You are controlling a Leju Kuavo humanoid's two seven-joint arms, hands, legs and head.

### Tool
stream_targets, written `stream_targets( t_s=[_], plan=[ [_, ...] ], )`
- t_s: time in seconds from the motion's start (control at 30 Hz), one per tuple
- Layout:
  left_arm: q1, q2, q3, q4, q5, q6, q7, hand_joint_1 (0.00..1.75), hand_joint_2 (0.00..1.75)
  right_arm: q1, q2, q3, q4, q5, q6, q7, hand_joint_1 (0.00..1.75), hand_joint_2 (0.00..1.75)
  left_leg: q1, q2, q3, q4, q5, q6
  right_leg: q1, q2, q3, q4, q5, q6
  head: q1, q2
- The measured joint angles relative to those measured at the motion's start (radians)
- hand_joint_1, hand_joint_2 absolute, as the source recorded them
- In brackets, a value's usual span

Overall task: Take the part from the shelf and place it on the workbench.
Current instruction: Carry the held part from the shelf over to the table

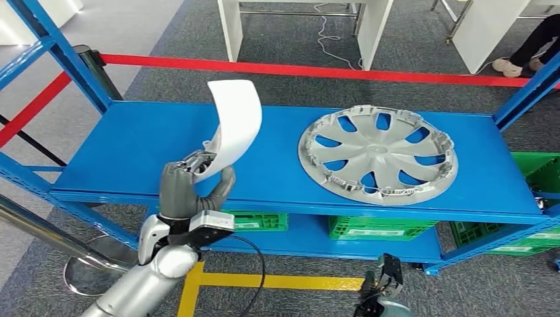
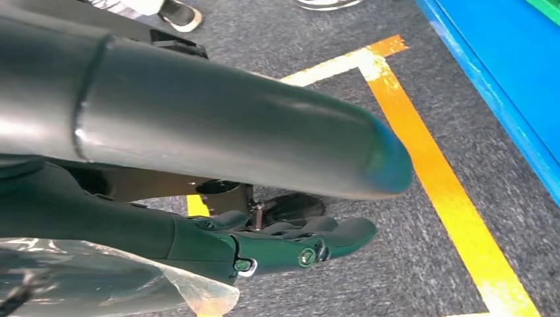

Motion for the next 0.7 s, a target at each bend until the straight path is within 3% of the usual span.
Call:
stream_targets(
  t_s=[0.1, 0.17, 0.23, 0.3, 0.33, 0.37, 0.43, 0.47, 0.5, 0.6, 0.63, 0.7],
  plan=[
    [0.036, -0.002, -0.027, -0.072, 0.077, -0.021, -0.031, 1.75, 1.75, 0.003, 0.0, -0.001, 0.0, -0.003, -0.007, 0.0, 0.0, 0.0, 0.001, 0.001, -0.004, 0.008, -0.006, -0.015, -0.002, 0.0, -0.002, -0.002, 0.011, -0.016, -0.001, 0.0],
    [0.068, -0.004, -0.041, -0.112, 0.149, -0.034, -0.064, 1.75, 1.75, 0.004, 0.0, -0.002, 0.0, -0.008, -0.014, -0.002, 0.0, 0.0, 0.004, 0.001, -0.023, 0.069, -0.064, -0.027, -0.006, -0.003, -0.008, -0.005, 0.021, -0.029, -0.005, 0.0],
    [0.109, -0.005, -0.056, -0.15, 0.224, -0.038, -0.097, 1.75, 1.75, 0.006, -0.001, -0.003, 0.0, -0.007, -0.017, -0.003, 0.0, 0.0, 0.009, 0.001, -0.058, 0.195, -0.15, -0.038, -0.006, -0.005, -0.021, -0.005, 0.03, -0.033, -0.009, 0.0],
    [0.147, -0.004, -0.066, -0.183, 0.296, -0.044, -0.126, 1.75, 1.75, 0.01, -0.001, -0.003, 0.0, 0.006, -0.017, 0.0, 0.0, 0.0, 0.012, 0.001, -0.064, 0.271, -0.192, -0.042, -0.006, -0.006, -0.036, -0.004, 0.043, -0.033, -0.009, 0.0],
    [0.163, -0.002, -0.069, -0.198, 0.324, -0.049, -0.138, 1.75, 1.75, 0.012, -0.002, -0.003, 0.0, 0.017, -0.017, 0.004, 0.0, 0.0, 0.013, 0.001, -0.041, 0.255, -0.187, -0.041, -0.006, -0.006, -0.045, -0.004, 0.051, -0.033, -0.009, 0.0],
    [0.175, -0.001, -0.07, -0.212, 0.342, -0.053, -0.148, 1.75, 1.75, 0.012, -0.002, -0.002, 0.0, 0.028, -0.018, 0.011, 0.0, 0.0, 0.013, 0.001, 0.0, 0.202, -0.169, -0.037, -0.005, -0.006, -0.053, -0.004, 0.059, -0.032, -0.009, 0.0],
    [0.193, 0.001, -0.073, -0.241, 0.368, -0.066, -0.167, 1.75, 1.75, 0.011, -0.002, 0.004, 0.0, 0.053, -0.021, 0.027, 0.0, 0.0, 0.01, 0.002, 0.097, 0.055, -0.134, -0.027, -0.003, -0.006, -0.067, -0.004, 0.075, -0.025, -0.009, 0.0],
    [0.2, 0.002, -0.076, -0.253, 0.379, -0.073, -0.174, 1.75, 1.75, 0.016, -0.002, 0.009, 0.0, 0.067, -0.022, 0.031, 0.0, 0.0, 0.007, 0.002, 0.127, 0.004, -0.124, -0.023, -0.002, -0.007, -0.072, -0.005, 0.083, -0.02, -0.009, 0.0],
    [0.206, 0.0, -0.078, -0.262, 0.388, -0.073, -0.181, 1.75, 1.75, 0.029, -0.003, 0.015, 0.0, 0.085, -0.019, 0.021, 0.0, 0.0, 0.004, 0.001, 0.141, -0.022, -0.119, -0.018, -0.002, -0.009, -0.074, -0.006, 0.089, -0.014, -0.008, 0.0],
    [0.257, 0.001, -0.073, -0.29, 0.402, -0.03, -0.214, 1.75, 1.75, 0.122, -0.005, 0.057, 0.005, 0.175, 0.002, -0.101, 0.0, 0.0, 0.002, -0.003, 0.131, -0.031, -0.096, -0.004, -0.006, -0.014, -0.072, -0.013, 0.098, 0.005, -0.007, 0.0],
    [0.289, 0.006, -0.066, -0.309, 0.408, -0.019, -0.229, 1.75, 1.75, 0.157, -0.008, 0.077, 0.009, 0.205, 0.007, -0.135, 0.0, 0.0, 0.005, -0.002, 0.126, -0.036, -0.085, 0.002, -0.006, -0.013, -0.078, -0.003, 0.077, 0.01, -0.007, 0.0],
    [0.342, 0.022, -0.054, -0.347, 0.417, -0.025, -0.248, 1.75, 1.75, 0.213, -0.015, 0.115, 0.017, 0.243, 0.012, -0.145, 0.0, 0.0, 0.009, 0.001, 0.105, -0.043, -0.062, 0.011, -0.008, -0.009, -0.108, 0.081, -0.018, 0.016, -0.006, 0.0]
  ],
)
